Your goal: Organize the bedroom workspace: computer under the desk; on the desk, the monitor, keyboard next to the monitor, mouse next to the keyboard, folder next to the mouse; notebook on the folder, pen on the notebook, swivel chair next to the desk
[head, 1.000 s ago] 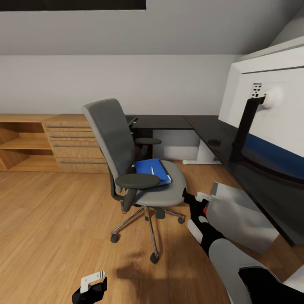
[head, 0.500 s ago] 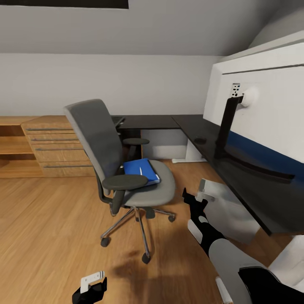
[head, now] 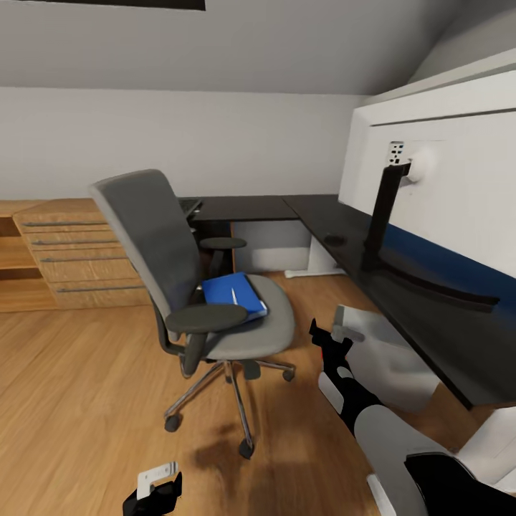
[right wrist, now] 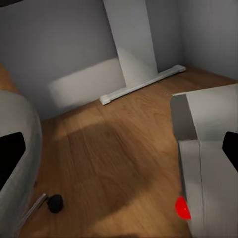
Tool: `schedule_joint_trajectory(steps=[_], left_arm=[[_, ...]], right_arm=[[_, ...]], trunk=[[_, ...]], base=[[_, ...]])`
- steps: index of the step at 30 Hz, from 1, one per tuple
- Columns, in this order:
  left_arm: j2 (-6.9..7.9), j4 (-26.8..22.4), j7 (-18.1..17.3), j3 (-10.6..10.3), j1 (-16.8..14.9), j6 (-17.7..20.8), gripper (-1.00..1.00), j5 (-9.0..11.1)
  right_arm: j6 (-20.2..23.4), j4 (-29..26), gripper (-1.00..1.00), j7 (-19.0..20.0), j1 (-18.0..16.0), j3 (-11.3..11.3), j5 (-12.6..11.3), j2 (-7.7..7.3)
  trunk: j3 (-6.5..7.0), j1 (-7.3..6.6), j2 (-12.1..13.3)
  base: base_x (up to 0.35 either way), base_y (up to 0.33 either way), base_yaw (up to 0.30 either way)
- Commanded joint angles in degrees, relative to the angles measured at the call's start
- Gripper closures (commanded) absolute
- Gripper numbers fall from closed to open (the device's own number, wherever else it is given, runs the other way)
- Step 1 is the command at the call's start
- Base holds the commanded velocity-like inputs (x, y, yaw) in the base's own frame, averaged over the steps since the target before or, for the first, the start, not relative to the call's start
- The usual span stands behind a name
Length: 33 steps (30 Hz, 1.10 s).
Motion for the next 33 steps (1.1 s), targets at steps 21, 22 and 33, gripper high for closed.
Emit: schedule_joint_trajectory(steps=[21,22,33], left_arm=[[-0.01,0.0,0.1,0.0,0.0,0.0,-1.0,0.4],[-0.02,0.0,0.1,0.0,0.0,0.0,-1.0,0.4],[0.02,0.0,0.2,0.0,0.0,0.0,-1.0,0.4]], right_arm=[[-0.1,0.3,-1.0,0.1,0.0,0.2,-0.2,-0.07],[-0.1,0.3,-1.0,0.4,0.0,0.2,-0.2,-0.07],[0.2,0.3,-1.0,4.2,0.0,0.2,-0.2,-0.25]], trunk=[[-0.05,0.01,0.0],[-0.05,0.01,0.0],[-0.05,0.01,0.0]], base=[[0.058,0.044,-0.001],[0.042,0.024,0.0],[0.012,0.007,0.0]])
